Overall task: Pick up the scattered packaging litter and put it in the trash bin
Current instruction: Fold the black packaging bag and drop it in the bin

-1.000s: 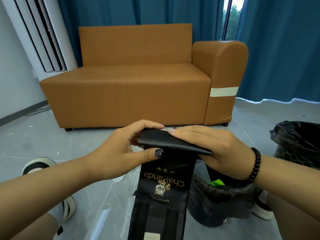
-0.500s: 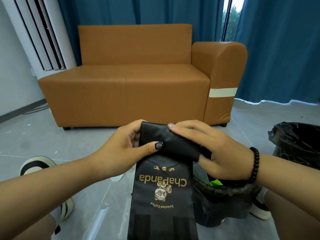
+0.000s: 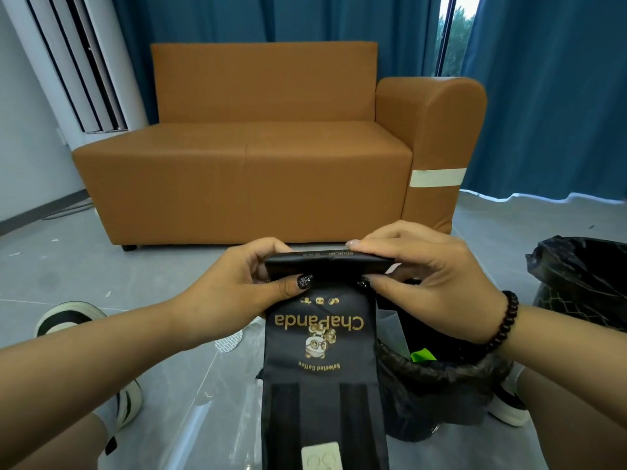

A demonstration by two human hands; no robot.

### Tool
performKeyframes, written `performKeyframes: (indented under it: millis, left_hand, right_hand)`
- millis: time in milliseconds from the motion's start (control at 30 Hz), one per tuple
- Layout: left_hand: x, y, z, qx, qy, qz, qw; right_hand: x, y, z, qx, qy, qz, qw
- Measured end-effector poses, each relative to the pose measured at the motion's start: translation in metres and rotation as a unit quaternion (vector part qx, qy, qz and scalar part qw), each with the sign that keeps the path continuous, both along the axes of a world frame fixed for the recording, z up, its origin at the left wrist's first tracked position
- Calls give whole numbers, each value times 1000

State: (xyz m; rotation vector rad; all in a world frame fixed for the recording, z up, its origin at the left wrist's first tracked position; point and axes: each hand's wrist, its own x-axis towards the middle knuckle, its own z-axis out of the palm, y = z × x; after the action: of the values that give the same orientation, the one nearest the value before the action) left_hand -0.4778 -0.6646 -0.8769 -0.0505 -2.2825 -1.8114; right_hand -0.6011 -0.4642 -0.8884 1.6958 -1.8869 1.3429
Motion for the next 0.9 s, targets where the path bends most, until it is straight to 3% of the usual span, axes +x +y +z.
performKeyframes:
  millis: [200, 333, 467, 733, 833, 900]
  left_hand:
    - [-1, -6, -6, 2, -68, -13, 998]
    - [2, -13, -5, 2, -104, -60, 993]
    - [4, -12, -7, 3, -83, -24, 996]
    - [5, -6, 3, -42, 8, 32, 999]
    - [5, -7, 3, -27, 15, 18, 999]
    - [5, -6, 1, -8, -7, 8, 1000]
  right_hand:
    - [-1, 4, 5, 13, 201, -28, 979]
    - [-5, 5, 3, 16, 235, -32, 971]
    - [-5, 4, -1, 46, 226, -23, 973]
    - [7, -1, -12, 72, -51, 1, 996]
    - [12, -6, -13, 63, -225, 35, 972]
    - [14, -8, -12, 48, -281, 50, 957]
